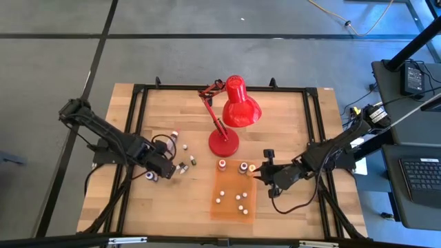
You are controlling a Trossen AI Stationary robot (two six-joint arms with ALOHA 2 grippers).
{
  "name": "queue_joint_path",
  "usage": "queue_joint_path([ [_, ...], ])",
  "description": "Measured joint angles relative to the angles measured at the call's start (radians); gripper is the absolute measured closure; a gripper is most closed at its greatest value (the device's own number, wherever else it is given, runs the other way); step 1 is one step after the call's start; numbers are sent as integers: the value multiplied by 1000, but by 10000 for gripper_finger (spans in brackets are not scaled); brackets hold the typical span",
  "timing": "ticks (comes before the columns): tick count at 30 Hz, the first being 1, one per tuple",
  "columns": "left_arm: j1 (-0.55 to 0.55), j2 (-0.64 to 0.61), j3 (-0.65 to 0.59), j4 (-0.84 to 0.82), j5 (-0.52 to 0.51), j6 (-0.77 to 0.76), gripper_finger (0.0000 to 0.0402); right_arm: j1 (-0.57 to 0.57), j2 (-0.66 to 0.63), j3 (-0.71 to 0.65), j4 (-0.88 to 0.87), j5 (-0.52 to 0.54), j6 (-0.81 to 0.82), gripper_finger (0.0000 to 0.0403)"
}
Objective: Pick & Place food coloring
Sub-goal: Put the large blue food coloring bottle into the orange bin
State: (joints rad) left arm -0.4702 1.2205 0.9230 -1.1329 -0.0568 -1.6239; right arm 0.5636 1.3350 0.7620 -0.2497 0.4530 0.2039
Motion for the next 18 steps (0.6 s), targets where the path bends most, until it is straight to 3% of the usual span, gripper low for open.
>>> queue_joint_path([
  [5,-34,6,0,-21,16,-21,302,0,0,0,2,-2,0,304],
  [12,-30,6,0,-16,-29,199,302,0,0,0,9,-2,-1,304],
  [18,-11,6,0,-15,-56,216,299,0,0,0,9,-2,-4,304],
])
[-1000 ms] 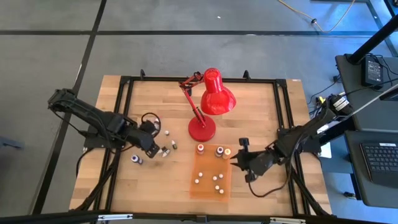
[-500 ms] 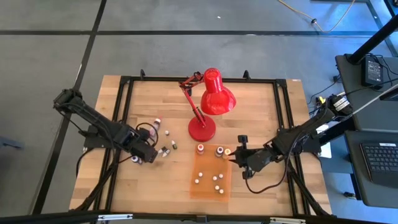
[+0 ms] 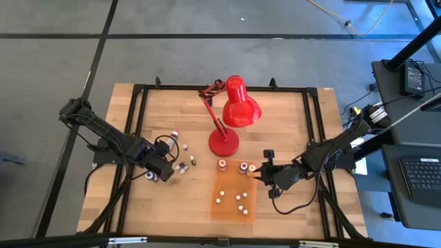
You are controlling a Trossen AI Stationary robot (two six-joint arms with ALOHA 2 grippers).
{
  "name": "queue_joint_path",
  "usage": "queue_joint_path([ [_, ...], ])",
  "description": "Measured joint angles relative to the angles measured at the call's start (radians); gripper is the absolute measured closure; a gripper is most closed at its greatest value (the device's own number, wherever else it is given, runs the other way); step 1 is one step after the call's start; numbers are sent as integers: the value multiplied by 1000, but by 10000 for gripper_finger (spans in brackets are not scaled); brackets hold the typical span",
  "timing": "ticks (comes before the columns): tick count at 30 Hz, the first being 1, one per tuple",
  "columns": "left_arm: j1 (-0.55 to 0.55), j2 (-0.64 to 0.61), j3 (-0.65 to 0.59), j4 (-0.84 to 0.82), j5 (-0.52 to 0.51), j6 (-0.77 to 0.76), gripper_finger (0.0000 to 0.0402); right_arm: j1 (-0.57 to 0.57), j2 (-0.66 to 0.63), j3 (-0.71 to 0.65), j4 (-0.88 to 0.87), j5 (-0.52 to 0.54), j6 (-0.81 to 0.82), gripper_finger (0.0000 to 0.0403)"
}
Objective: Pick & Place food coloring
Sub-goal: Put the large blue food coloring bottle into the orange bin
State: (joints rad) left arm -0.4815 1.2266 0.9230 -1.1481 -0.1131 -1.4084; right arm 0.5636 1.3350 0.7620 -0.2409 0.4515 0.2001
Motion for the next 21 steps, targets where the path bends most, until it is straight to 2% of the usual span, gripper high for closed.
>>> queue_joint_path([
  [11,1,0,0,5,3,-2,214,0,0,0,0,0,-3,304],
  [17,1,0,0,19,-12,-22,207,0,0,0,8,1,-3,304],
  [21,-8,0,0,14,57,-86,212,-1,0,0,13,1,-4,304],
])
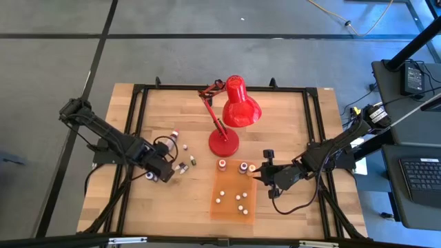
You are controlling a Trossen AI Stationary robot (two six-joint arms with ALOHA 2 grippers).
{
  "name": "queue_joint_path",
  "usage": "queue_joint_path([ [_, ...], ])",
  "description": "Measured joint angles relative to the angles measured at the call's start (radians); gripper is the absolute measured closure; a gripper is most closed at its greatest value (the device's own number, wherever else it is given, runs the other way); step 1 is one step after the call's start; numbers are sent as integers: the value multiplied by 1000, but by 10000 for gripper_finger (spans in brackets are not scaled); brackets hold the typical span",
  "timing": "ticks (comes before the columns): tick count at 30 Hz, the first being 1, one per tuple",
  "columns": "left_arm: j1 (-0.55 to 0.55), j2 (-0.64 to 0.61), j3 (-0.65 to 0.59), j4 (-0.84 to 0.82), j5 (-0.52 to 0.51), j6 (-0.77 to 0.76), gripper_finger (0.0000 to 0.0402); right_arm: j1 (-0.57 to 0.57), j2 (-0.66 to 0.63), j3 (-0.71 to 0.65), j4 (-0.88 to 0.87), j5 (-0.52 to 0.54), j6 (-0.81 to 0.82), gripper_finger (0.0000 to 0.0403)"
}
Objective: Pick & Place food coloring
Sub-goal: Put the large blue food coloring bottle into the orange bin
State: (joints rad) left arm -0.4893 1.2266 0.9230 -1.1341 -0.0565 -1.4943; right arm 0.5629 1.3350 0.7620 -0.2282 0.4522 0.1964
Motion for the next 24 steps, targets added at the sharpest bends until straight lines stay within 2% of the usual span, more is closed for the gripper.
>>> queue_joint_path([
  [8,-72,10,0,-95,24,-211,217,0,0,0,1,0,2,304],
  [18,-142,63,0,-75,64,-310,217,0,0,0,1,0,7,304],
  [24,-153,120,0,-69,83,-303,219,0,0,0,3,0,7,304],
])
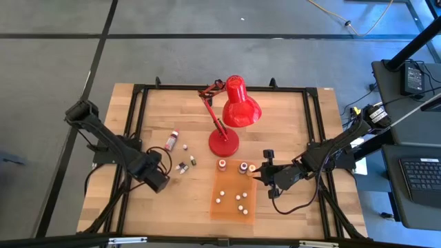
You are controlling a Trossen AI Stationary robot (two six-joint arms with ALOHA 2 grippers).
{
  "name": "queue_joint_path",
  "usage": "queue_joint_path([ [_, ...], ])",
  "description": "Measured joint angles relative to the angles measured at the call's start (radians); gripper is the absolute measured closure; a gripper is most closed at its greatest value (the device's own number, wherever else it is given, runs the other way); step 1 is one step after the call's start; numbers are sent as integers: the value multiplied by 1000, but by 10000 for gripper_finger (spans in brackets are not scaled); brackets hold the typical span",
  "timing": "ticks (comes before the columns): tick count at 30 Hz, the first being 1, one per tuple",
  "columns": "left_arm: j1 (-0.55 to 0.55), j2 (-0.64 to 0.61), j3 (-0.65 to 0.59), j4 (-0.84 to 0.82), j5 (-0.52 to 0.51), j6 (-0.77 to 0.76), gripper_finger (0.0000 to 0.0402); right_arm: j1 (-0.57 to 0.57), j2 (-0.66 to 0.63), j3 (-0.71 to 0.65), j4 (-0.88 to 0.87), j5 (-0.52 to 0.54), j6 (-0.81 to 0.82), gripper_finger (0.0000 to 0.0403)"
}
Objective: Pick & Place food coloring
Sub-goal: Put the large blue food coloring bottle into the orange bin
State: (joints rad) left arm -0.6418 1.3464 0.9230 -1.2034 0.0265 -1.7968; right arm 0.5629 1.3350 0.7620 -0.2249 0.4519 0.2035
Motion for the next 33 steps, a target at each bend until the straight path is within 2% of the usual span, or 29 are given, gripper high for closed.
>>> queue_joint_path([
  [6,0,9,0,0,0,21,235,0,0,0,0,0,-1,304],
  [16,1,3,2,-1,-1,64,287,0,0,0,1,0,-4,304],
  [19,7,4,37,-5,-18,94,287,0,0,0,1,0,-5,304],
  [22,22,4,111,-1,-88,149,287,0,0,0,0,0,-7,304],
  [28,78,4,271,67,-350,371,287,0,0,0,0,0,-7,304],
  [30,121,10,305,136,-376,495,287,0,0,0,0,0,-7,304],
  [33,184,62,357,234,-369,763,287,0,0,0,0,0,-11,304],
])
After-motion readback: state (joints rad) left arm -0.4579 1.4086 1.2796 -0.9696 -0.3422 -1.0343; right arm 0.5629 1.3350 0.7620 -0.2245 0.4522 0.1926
